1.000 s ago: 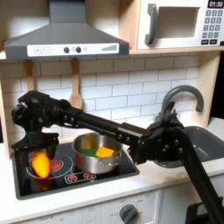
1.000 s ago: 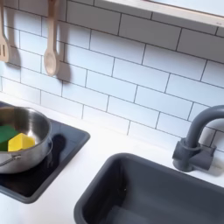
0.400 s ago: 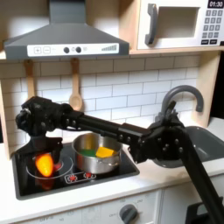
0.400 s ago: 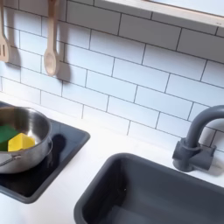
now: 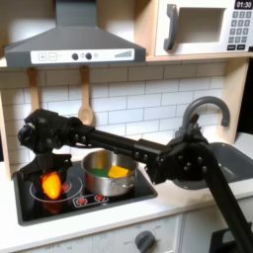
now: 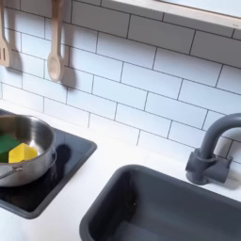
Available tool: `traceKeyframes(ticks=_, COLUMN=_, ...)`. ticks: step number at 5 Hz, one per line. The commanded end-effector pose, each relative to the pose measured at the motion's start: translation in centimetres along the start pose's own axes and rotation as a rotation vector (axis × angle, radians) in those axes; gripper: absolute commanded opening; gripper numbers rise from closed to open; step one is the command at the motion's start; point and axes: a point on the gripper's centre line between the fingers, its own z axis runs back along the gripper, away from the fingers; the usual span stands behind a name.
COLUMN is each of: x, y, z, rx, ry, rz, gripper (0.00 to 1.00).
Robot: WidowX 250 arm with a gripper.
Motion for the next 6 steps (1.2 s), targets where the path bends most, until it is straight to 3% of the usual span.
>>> traceKeyframes(ticks=1, x=0.6, y=-1.9, z=4.5, rx=-0.003, ry=-0.117, rz=-0.005, gripper=0.0)
traceKeyframes(ticks=2, x=0.3, y=-2.8, z=6.5, rx=0.001, ry=-0.154, rz=-0.03, gripper=0.0)
traceKeyframes(ticks=6, x=-0.9, y=-7.4, z=5.6, rx=-0.052, ry=-0.107, rz=-0.146, gripper=0.0)
